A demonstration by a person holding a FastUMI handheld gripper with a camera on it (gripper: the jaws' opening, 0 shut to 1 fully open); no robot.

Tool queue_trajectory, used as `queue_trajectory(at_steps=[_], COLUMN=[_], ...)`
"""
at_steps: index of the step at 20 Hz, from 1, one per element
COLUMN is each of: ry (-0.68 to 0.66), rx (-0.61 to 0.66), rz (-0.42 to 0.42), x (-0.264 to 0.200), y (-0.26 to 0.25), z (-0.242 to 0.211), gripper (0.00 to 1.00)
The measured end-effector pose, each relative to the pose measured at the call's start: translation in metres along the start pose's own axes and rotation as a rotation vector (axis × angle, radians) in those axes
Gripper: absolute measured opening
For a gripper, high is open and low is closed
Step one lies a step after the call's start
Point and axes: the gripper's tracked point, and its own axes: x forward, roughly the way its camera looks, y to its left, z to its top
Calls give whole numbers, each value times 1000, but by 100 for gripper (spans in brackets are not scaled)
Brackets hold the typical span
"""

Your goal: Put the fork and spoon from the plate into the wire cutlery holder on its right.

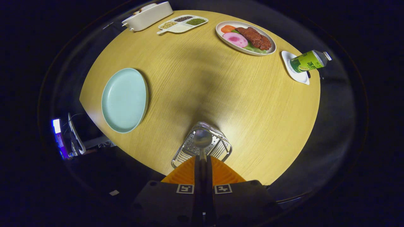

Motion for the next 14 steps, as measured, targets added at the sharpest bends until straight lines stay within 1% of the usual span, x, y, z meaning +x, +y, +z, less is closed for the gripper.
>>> queue_trajectory(at_steps=[1,2,3,4,5,7,9,10,11,12,13,14], ry=[-11,-24,-38,-55,-76,-128,-189,-219,-251,-289,-327,-370], rx=[5,10,16,22,28,39,43,47,54,66,80,96], rz=[1,4,8,11,14,29,41,48,50,55,56,58], x=[0,-1,-3,-5,-9,-19,-32,-39,-44,-51,-57,-65], y=[-1,-2,-2,-3,-3,-1,2,3,4,5,6,7], z=[2,1,1,1,1,0,-2,-4,-4,-3,-1,2], gripper=[9,12,13,17,17,28,48,62,66,74,79,91])
